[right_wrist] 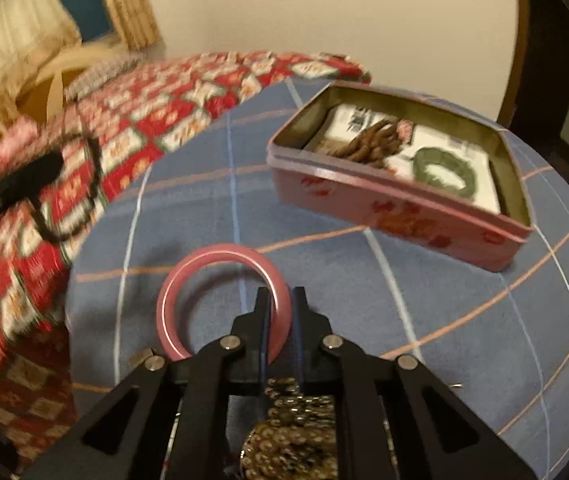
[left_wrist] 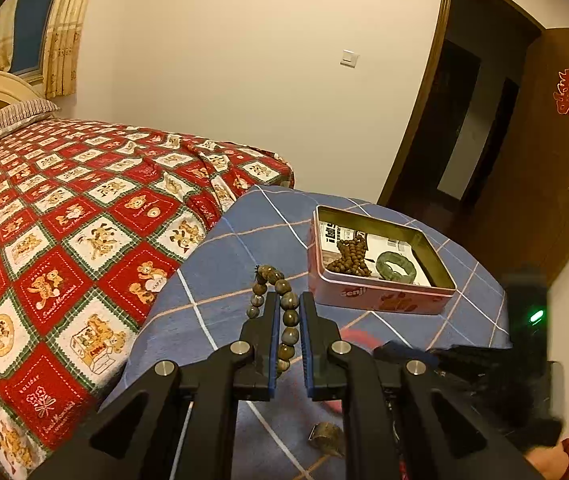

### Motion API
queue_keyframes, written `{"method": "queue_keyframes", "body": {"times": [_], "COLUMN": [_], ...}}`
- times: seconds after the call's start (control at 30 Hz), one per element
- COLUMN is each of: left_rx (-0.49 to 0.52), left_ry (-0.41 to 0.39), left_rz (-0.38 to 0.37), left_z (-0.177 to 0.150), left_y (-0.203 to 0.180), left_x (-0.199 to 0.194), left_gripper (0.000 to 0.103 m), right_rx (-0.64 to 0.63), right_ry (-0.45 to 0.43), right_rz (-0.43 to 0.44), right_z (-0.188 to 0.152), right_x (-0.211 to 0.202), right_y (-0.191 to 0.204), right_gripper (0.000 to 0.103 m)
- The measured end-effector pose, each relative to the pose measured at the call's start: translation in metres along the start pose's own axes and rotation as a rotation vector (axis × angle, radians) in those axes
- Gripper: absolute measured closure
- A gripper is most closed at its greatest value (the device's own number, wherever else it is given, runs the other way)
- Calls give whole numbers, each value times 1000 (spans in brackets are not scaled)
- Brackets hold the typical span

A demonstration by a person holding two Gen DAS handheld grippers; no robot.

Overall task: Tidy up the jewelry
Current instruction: 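Lower the bead bracelet and pink bangle into the tin and open both grippers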

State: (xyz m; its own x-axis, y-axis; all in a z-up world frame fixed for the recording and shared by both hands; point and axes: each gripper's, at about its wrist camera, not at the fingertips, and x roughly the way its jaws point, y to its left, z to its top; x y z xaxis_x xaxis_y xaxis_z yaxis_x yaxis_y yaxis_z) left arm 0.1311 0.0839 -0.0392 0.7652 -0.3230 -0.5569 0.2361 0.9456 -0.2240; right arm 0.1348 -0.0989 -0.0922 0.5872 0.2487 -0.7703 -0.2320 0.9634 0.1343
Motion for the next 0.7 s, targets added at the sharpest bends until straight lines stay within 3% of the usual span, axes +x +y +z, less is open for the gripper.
{"method": "queue_keyframes", "body": {"times": [0.23, 0.47, 0.7], "left_rx": [9, 34, 60], "left_ry": [-15, -40, -41], "left_rz": [-34, -97, -139], "left_z": [9, 24, 41], "left_y": [-14, -36, -57], "left_x": [11, 26, 54], "left_gripper": [94, 94, 94], "right_rx": [132, 239, 292], "right_ry": [-122, -247, -275], "right_rz": [-22, -144, -187], "right_z": [15, 27, 43], "right_x": [-32, -63, -61], "right_y": [-30, -69, -103], "right_gripper": [90, 90, 90]}}
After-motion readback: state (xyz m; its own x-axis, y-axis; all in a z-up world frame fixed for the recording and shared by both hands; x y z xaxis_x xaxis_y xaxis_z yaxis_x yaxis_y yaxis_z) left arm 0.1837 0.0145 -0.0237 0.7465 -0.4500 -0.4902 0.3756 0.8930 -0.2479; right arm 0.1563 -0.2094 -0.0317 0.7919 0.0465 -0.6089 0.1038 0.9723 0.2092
